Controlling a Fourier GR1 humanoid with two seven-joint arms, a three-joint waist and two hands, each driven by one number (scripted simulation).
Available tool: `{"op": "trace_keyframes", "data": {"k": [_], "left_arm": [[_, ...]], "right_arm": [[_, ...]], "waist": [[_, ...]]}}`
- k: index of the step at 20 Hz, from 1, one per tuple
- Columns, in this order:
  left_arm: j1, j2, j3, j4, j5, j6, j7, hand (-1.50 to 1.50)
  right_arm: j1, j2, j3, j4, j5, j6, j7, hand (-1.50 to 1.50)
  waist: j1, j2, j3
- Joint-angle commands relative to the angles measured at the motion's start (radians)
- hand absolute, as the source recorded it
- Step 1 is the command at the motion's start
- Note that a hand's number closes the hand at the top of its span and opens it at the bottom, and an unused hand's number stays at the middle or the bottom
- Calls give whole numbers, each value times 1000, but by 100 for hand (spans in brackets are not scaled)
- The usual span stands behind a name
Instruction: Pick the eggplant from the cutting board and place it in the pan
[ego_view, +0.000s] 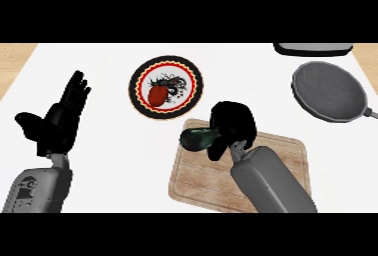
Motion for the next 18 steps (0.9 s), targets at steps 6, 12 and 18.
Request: {"op": "trace_keyframes", "data": {"k": [6,12,18], "left_arm": [[49,2,-4,-55,-9,7,32,0],[4,5,11,-30,-11,11,21,0],[40,5,21,-24,-7,3,-15,0]], "right_arm": [[-47,-13,0,-240,198,-177,154,150],[-77,-38,-135,-219,213,-302,114,150],[-46,-137,-380,-275,-11,-383,-42,150]], "waist": [[-14,-4,1],[-11,2,1],[-17,2,2]]}}
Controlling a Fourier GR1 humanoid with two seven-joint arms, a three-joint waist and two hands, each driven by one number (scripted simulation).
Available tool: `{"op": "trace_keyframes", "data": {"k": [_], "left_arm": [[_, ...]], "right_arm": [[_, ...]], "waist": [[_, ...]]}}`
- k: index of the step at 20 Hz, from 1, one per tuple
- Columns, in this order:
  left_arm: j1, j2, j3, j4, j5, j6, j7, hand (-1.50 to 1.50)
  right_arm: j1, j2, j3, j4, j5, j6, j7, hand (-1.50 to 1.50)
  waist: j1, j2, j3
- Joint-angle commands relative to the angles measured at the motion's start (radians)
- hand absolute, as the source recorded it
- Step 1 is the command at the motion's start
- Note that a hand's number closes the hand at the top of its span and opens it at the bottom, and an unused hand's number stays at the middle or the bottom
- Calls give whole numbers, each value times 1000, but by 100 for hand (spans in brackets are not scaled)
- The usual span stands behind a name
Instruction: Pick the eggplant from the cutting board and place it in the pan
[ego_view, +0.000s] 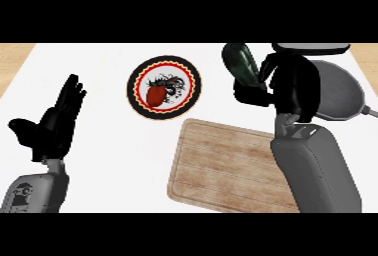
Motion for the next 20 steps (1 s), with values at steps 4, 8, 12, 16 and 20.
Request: {"op": "trace_keyframes", "data": {"k": [4,8,12,16,20], "left_arm": [[-4,-17,-11,-30,-9,17,30,0],[-28,1,-14,-48,-4,-1,84,0],[-30,-5,-2,18,4,-17,-3,0],[-23,-53,-45,-2,-38,31,8,0],[-57,-25,-32,20,-8,-16,11,0]], "right_arm": [[3,-182,-256,148,-181,-59,-237,150],[-29,-235,-334,371,-179,-181,-373,150],[-78,-379,-391,587,-150,-202,-493,150],[-92,-423,-454,822,-160,-341,-649,150],[-157,-439,-509,1037,-191,-436,-771,150]], "waist": [[5,1,0],[14,3,1],[23,11,1],[33,15,2],[57,23,4]]}}
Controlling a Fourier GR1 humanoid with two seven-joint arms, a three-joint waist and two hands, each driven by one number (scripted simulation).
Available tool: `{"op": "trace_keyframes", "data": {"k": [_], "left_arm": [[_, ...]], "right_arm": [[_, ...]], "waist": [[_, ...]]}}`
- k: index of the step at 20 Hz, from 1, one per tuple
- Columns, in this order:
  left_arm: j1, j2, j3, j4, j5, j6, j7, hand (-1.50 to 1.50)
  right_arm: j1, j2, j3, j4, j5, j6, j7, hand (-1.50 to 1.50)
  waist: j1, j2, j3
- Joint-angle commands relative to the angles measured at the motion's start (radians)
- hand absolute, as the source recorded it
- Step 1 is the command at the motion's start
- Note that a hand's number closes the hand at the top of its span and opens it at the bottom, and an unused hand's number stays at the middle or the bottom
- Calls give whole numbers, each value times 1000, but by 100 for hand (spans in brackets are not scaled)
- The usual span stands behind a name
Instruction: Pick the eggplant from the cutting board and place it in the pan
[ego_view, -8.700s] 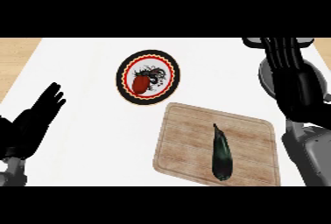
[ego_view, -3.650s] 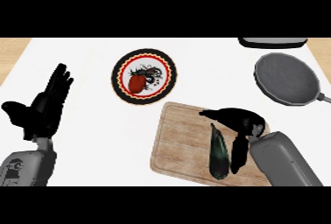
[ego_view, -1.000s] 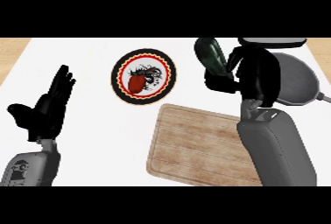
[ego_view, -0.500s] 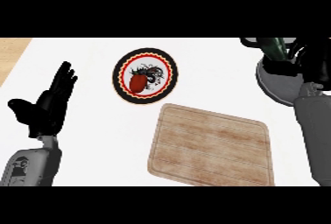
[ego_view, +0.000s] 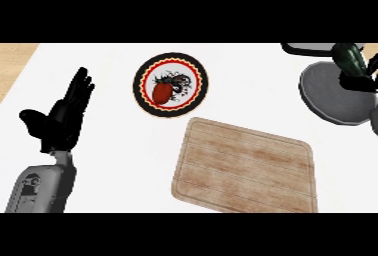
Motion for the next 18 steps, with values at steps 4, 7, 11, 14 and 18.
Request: {"op": "trace_keyframes", "data": {"k": [4,7,11,14,18], "left_arm": [[-25,2,-3,13,6,-18,-13,0],[4,-31,-30,-4,-7,-2,-24,0],[-63,1,2,7,13,-11,20,0],[-37,-13,-14,7,-3,-4,-3,0],[-25,-31,-26,33,-34,21,-49,0]], "right_arm": [[-89,-69,-90,311,-32,-109,-164,150],[-73,-73,-172,344,-145,-36,-247,150],[-92,-32,-213,428,-219,161,-252,-150],[-78,-71,-243,466,-250,233,-341,-150],[-70,-70,-264,471,-261,166,-438,-150]], "waist": [[30,11,2],[32,14,5],[29,16,6],[27,15,6],[19,13,4]]}}
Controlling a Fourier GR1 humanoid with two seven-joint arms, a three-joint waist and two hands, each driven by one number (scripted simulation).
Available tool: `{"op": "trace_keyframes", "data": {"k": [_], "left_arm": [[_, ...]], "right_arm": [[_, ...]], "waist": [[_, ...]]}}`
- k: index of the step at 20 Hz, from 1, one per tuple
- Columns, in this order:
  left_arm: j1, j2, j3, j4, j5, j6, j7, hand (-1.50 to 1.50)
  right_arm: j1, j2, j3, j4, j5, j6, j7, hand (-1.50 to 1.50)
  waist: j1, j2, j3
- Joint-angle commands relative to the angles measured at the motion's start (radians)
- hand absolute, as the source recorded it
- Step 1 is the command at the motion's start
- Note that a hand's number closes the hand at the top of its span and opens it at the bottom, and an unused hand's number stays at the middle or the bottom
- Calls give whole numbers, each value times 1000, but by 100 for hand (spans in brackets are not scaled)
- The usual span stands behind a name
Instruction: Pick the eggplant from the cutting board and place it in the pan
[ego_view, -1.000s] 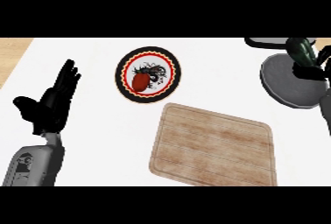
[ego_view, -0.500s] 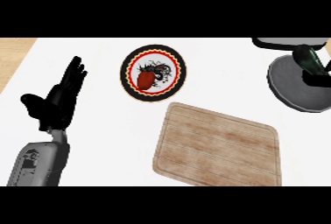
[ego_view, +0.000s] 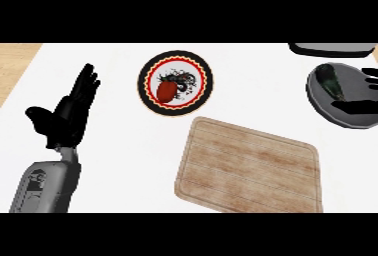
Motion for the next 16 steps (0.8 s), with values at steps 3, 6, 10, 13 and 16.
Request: {"op": "trace_keyframes", "data": {"k": [3,6,10,13,16], "left_arm": [[23,11,14,15,13,-19,-20,0],[40,-19,-8,-22,-8,16,-4,0],[67,22,29,-40,17,-10,13,0],[30,23,48,-12,14,15,48,0],[121,33,42,-106,23,-6,54,0]], "right_arm": [[-4,9,-91,-6,-92,-49,-160,-150],[41,17,-179,-25,-188,-59,-263,-150],[78,-34,-228,-20,-273,123,-324,-150],[128,-6,-244,-34,-330,269,-380,-150],[188,-59,-237,-103,-364,402,-374,-150]], "waist": [[-5,-6,-1],[-27,-16,-2],[-48,-26,-5],[-68,-32,-6],[-77,-42,-8]]}}
